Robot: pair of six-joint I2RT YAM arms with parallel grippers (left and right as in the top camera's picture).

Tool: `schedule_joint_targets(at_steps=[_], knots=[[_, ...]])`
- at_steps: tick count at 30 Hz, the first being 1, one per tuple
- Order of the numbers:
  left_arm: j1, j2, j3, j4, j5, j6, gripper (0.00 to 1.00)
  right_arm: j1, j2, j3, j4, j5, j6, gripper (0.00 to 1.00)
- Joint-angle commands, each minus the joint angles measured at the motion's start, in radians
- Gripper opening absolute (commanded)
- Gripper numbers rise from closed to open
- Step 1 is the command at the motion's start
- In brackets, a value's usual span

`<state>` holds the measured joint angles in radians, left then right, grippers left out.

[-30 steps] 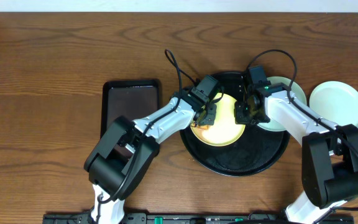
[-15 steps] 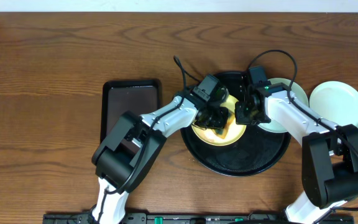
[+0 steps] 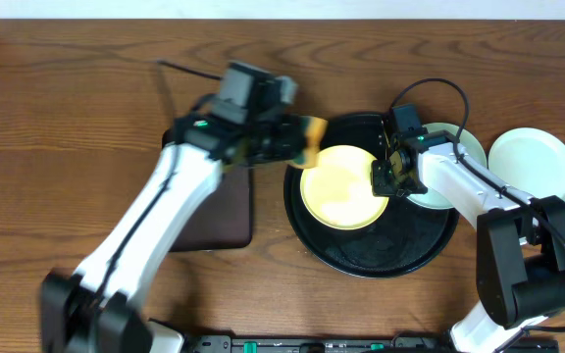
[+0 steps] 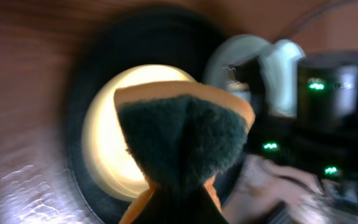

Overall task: Clean dirty plates on tray and stack at the side
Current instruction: 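Move the sponge back over the small black tray with left gripper, then lift the yellow plate with right gripper and carry it right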

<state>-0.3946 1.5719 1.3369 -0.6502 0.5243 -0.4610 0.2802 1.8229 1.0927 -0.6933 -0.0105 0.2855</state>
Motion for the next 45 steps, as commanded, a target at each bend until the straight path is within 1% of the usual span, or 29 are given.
schedule_joint_targets(at_steps=[1, 3, 5, 6, 9, 11, 14, 17, 19, 25, 31, 33, 35, 38, 41, 43, 44, 45], knots=[[0.044, -0.035, 0.0, -0.134, -0.394, 0.061, 0.08, 0.01, 0.004, -0.019, -0.005, 0.002, 0.002, 0.04], [0.063, -0.036, -0.001, -0.229, -0.581, 0.06, 0.08, 0.01, 0.004, -0.019, -0.005, 0.002, 0.002, 0.05], [0.076, -0.026, -0.021, -0.282, -0.706, 0.06, 0.08, 0.01, 0.004, -0.019, -0.005, 0.002, 0.002, 0.06], [0.08, -0.02, -0.035, -0.289, -0.729, 0.06, 0.08, 0.01, 0.004, -0.019, -0.004, 0.002, 0.002, 0.06], [0.087, 0.008, -0.1, -0.273, -0.735, 0.06, 0.08, 0.01, 0.004, -0.019, -0.002, 0.002, 0.002, 0.06], [0.087, 0.027, -0.142, -0.245, -0.736, 0.06, 0.08, 0.01, 0.004, -0.019, -0.001, 0.0, 0.002, 0.01], [0.089, 0.057, -0.185, -0.211, -0.747, 0.06, 0.08, 0.01, -0.002, -0.008, 0.011, -0.034, -0.032, 0.01], [0.09, 0.072, -0.189, -0.207, -0.781, 0.06, 0.08, 0.008, -0.042, 0.051, -0.037, -0.038, -0.055, 0.01], [0.093, 0.072, -0.189, -0.204, -0.817, 0.06, 0.08, 0.006, -0.085, 0.104, -0.077, 0.005, -0.063, 0.01], [0.133, 0.072, -0.189, -0.203, -0.842, 0.075, 0.09, 0.011, -0.235, 0.224, -0.181, 0.232, -0.142, 0.01], [0.199, 0.072, -0.19, -0.171, -0.835, 0.075, 0.08, 0.076, -0.37, 0.224, -0.207, 0.435, -0.153, 0.01], [0.214, 0.072, -0.19, -0.162, -0.801, 0.075, 0.08, 0.114, -0.406, 0.224, -0.211, 0.535, -0.153, 0.01], [0.222, 0.072, -0.191, -0.155, -0.758, 0.075, 0.08, 0.167, -0.441, 0.224, -0.217, 0.652, -0.153, 0.01], [0.221, 0.072, -0.193, -0.148, -0.745, 0.075, 0.08, 0.282, -0.481, 0.224, -0.22, 0.878, -0.153, 0.01], [0.221, 0.072, -0.199, -0.147, -0.745, 0.075, 0.08, 0.415, -0.485, 0.224, -0.219, 1.109, -0.15, 0.01], [0.221, 0.072, -0.204, -0.146, -0.745, 0.075, 0.08, 0.511, -0.476, 0.22, -0.22, 1.263, -0.124, 0.01], [0.221, 0.072, -0.206, -0.147, -0.745, 0.075, 0.08, 0.565, -0.468, 0.218, -0.22, 1.332, -0.109, 0.01], [0.221, 0.072, -0.208, -0.147, -0.745, 0.075, 0.08, 0.595, -0.463, 0.218, -0.219, 1.361, -0.098, 0.01]])
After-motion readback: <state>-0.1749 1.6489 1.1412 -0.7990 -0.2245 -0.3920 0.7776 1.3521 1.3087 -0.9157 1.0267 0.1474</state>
